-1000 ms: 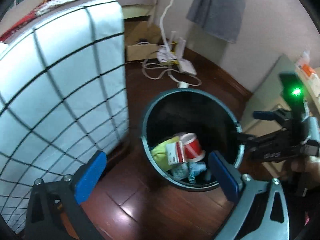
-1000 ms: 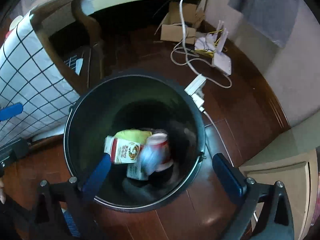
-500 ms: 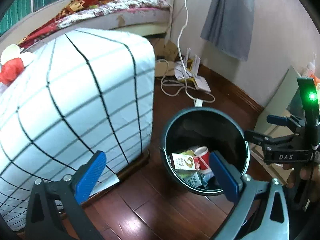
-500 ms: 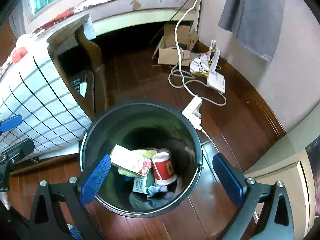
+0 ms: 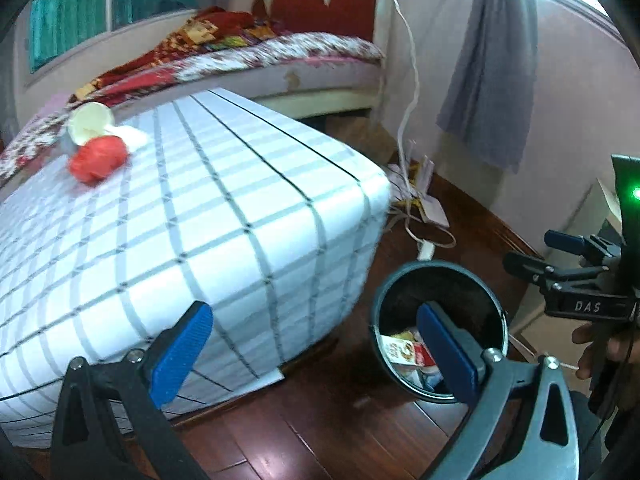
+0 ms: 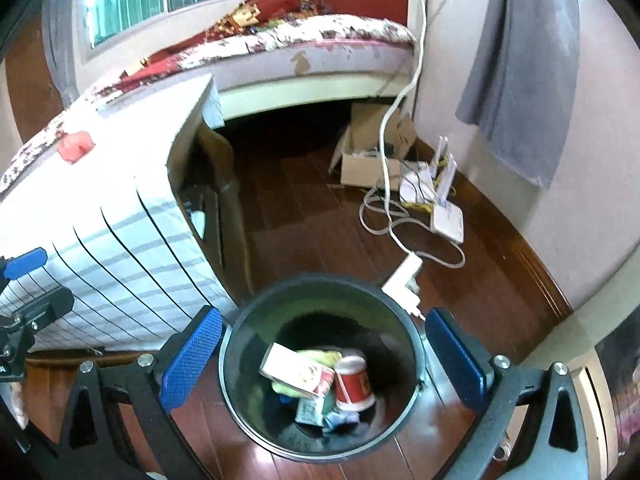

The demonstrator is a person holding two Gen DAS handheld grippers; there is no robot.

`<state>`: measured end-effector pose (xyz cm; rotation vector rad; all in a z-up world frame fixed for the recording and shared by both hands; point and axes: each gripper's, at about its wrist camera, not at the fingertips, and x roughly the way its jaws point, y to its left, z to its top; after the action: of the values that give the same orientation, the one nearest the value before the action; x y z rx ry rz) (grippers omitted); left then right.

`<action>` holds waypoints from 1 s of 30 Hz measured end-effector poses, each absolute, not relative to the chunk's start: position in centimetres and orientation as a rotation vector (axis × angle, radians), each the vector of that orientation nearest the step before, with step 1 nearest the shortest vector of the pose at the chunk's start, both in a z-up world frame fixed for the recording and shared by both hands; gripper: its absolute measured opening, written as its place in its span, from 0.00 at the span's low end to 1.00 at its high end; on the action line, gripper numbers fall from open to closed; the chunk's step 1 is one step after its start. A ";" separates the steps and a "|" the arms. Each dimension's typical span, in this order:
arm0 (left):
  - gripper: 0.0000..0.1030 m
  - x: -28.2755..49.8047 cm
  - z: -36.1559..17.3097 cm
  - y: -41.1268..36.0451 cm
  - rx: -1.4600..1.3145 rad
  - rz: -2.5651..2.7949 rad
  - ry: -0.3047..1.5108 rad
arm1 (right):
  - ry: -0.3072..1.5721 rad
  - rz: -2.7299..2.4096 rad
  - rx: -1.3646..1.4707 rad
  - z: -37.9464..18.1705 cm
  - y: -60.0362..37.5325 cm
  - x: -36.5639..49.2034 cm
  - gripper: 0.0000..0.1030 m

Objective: Collect trash
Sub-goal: 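Move both open grippers back toward the red bag and cups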

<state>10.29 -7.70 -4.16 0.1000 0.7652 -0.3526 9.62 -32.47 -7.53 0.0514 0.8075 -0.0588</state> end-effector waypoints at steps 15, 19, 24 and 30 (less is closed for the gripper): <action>0.99 13.2 -1.0 5.7 0.027 -0.075 0.698 | 0.708 0.189 0.010 -1.3 -19.8 16.5 1.00; 0.99 14.9 -0.9 9.9 0.005 -0.002 0.700 | 0.671 0.281 -0.032 0.1 -14.3 19.6 1.00; 0.99 17.3 -1.3 14.1 -0.026 0.068 0.714 | 0.675 0.376 -0.078 0.4 -7.4 24.1 0.91; 0.99 19.4 -1.7 17.3 -0.054 0.089 0.715 | 0.703 0.449 -0.129 -0.8 -0.5 29.0 0.80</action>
<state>19.42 17.29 -1.74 -0.0536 0.7148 0.0891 28.99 -0.49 -0.81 -0.1287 0.7025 0.4492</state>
